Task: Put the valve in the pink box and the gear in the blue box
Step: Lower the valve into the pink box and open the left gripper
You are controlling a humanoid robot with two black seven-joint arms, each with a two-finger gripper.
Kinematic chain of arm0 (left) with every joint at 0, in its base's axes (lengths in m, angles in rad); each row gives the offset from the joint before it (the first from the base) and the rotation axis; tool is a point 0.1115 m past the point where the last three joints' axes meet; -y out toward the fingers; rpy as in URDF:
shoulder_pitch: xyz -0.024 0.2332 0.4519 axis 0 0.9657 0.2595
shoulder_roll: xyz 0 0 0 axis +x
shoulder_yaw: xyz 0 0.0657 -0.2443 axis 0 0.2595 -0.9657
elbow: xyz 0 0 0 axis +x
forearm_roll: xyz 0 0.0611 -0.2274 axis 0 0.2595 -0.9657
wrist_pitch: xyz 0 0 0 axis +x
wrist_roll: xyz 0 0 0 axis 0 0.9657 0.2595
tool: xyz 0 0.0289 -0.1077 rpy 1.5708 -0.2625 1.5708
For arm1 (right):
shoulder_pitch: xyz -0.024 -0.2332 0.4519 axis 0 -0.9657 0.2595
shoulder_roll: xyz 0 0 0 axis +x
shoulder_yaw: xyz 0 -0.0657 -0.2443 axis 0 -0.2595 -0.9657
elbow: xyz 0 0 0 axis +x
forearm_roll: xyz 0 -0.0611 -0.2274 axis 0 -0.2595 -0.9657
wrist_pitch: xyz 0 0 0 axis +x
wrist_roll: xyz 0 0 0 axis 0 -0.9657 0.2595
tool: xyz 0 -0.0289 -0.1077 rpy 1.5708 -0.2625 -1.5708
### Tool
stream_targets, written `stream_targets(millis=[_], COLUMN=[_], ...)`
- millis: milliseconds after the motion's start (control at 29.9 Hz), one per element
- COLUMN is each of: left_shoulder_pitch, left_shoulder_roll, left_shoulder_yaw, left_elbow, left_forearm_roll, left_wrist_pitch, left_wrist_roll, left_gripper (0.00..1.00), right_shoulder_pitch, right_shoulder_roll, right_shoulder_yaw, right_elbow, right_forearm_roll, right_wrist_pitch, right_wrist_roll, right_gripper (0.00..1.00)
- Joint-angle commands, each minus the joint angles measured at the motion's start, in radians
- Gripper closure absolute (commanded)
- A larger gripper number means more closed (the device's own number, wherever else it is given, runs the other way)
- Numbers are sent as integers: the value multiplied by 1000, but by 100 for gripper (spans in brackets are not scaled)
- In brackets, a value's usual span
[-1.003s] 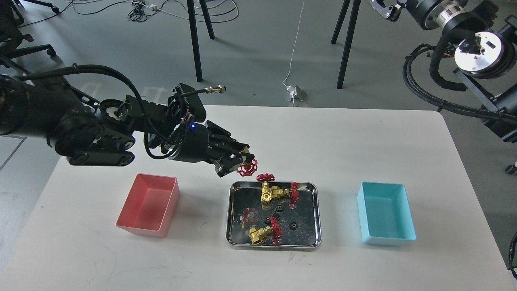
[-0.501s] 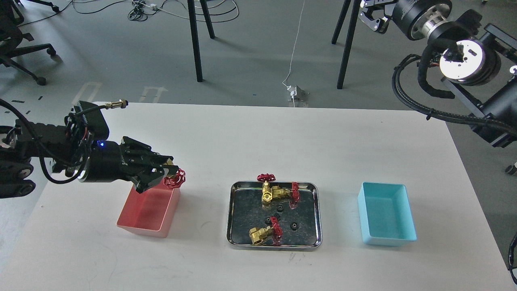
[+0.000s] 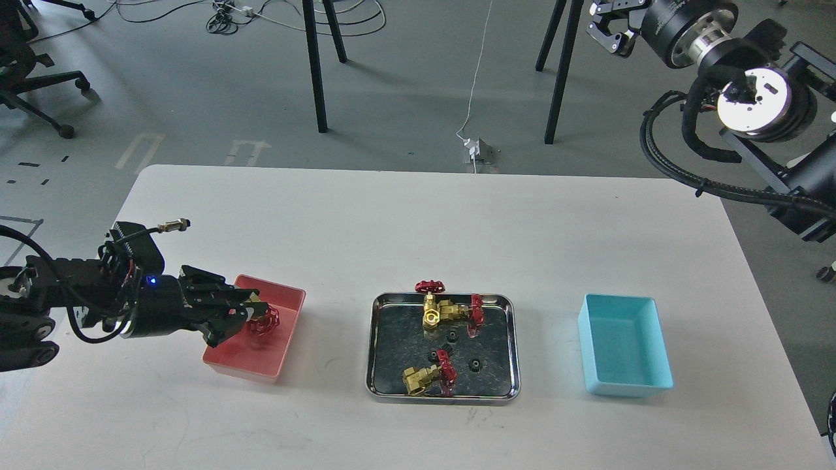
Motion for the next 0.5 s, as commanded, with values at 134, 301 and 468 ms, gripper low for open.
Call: stream_targets(millis=[134,301,468], left_shoulder_pitch=[19,27,78], left_shoulder_roll=[4,-9,-16], left_shoulder_yaw=[-18,-20,-32], left_elbow=[30,63,102], left_forearm_roll=[0,0,-2], left_wrist_pitch=[4,4,3], left_wrist_roll=[0,0,0], left_gripper=[87,83,68], right_shoulder_pitch=[-16,-19,-20], right_shoulder_roll=[0,0,-1], right_shoulder_yaw=[2,4,4], right_elbow=[2,2,2], right_forearm_roll=[0,0,0], right_wrist_pitch=[0,0,0], right_wrist_roll=[2,3,2], right_gripper=[0,0,0])
